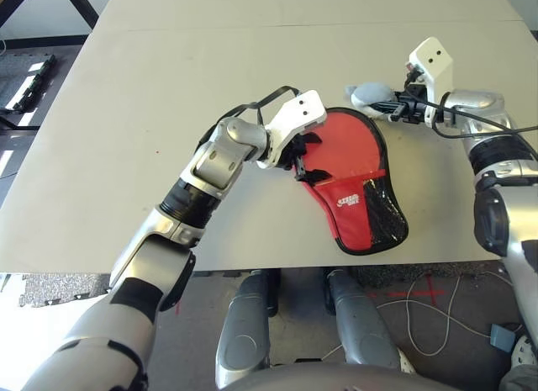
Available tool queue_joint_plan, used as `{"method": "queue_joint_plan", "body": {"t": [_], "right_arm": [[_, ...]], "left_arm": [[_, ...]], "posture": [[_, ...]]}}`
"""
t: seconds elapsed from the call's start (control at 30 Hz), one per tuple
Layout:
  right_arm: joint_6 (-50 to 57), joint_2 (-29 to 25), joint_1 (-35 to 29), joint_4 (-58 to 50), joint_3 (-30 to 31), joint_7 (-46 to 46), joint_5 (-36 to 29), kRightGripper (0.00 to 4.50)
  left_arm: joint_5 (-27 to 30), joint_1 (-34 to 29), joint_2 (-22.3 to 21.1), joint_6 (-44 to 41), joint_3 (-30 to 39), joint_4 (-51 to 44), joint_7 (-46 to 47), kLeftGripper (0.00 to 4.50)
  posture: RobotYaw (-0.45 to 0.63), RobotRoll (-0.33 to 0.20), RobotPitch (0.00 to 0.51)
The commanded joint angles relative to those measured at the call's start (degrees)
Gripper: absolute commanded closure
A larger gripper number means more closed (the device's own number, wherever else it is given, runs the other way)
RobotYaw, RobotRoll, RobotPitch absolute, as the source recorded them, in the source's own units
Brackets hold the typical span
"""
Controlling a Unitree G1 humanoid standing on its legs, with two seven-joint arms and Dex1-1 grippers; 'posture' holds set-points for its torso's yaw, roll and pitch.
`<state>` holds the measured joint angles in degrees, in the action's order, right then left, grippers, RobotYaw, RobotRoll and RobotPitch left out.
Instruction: Store the ping-pong paddle in its case and zip it.
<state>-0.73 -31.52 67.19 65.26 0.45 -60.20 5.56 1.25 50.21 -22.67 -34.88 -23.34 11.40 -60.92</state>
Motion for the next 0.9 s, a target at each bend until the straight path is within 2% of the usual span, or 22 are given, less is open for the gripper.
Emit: {"method": "queue_joint_plan", "body": {"t": [0.03, 0.37, 0.53, 0.9], "right_arm": [[1.6, -2.7, -2.1, -1.4, 1.0, -2.2, 0.2, 3.9], [7.8, -5.1, -5.1, -7.0, 2.7, -9.8, -0.9, 3.9], [13.1, -6.4, -6.9, -11.7, 1.8, -13.8, -3.7, 3.9], [24.4, -11.3, -18.7, -31.9, 3.3, -25.4, -12.3, 3.92]], "left_arm": [[-1.8, -3.2, -0.3, -2.3, -4.4, 3.5, -1.3, 0.0], [-1.7, -3.5, -0.2, -2.6, -4.3, 3.0, -1.0, 0.0], [-1.7, -3.6, -0.1, -2.6, -4.4, 3.0, -1.0, 0.0], [-2.0, -3.6, 0.3, -2.2, -4.2, 3.4, -1.2, 0.0]], "posture": [[-0.09, 0.0, 0.294], [-0.09, 0.0, 0.298], [-0.09, 0.0, 0.3], [-0.1, 0.0, 0.303]]}}
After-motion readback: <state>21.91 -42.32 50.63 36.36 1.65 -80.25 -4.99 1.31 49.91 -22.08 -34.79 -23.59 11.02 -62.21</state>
